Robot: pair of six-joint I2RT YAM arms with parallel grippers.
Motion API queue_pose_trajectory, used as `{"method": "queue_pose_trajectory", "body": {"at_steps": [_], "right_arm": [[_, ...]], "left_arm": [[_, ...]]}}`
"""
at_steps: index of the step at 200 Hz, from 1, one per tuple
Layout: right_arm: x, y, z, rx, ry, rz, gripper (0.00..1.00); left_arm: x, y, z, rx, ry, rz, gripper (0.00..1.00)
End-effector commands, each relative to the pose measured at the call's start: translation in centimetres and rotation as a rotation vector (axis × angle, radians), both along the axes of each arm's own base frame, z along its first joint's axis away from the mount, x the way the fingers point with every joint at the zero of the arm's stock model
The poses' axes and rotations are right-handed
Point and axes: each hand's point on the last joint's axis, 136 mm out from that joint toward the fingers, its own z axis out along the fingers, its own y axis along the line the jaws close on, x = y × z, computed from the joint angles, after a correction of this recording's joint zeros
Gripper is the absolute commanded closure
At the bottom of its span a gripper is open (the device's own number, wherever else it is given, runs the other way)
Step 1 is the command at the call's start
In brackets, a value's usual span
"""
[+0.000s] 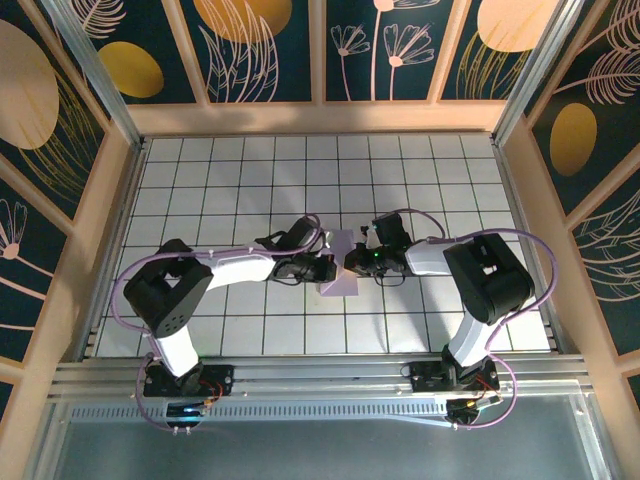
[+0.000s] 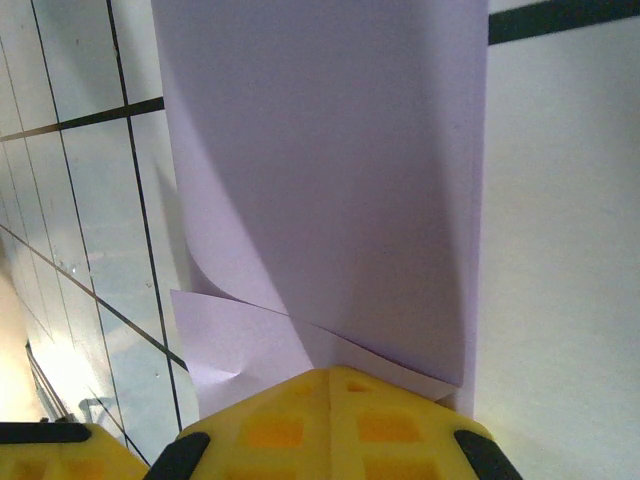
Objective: Fold a paper plane with a square sheet of paper (fold left side to right side)
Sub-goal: Fold the triangle a second time at the center of the table.
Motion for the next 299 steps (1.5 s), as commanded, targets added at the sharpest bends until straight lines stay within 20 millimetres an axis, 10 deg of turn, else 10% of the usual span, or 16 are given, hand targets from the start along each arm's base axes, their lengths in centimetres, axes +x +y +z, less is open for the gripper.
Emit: {"method": "queue_pose_trajectory", "body": {"at_steps": [1,192,299], "right_arm": [[-1.9,-1.9,-3.2,-0.114,0.088,-0.014,1.00],[-2.2,-2.2,-4.0,-0.149,0.105,-0.011,1.00],[-2.3,-2.5,-4.1,-0.160,0.104,-0.014,1.00]], "left_arm": [[0.2,-1.1,-0.3,-0.022,0.019,-0.041,1.00],[-1.2,1.2,-4.1,0.113,0.042,-0.069,1.00],[-5.1,3.2,-5.3,0.194,0.069,-0.111,1.00]]}}
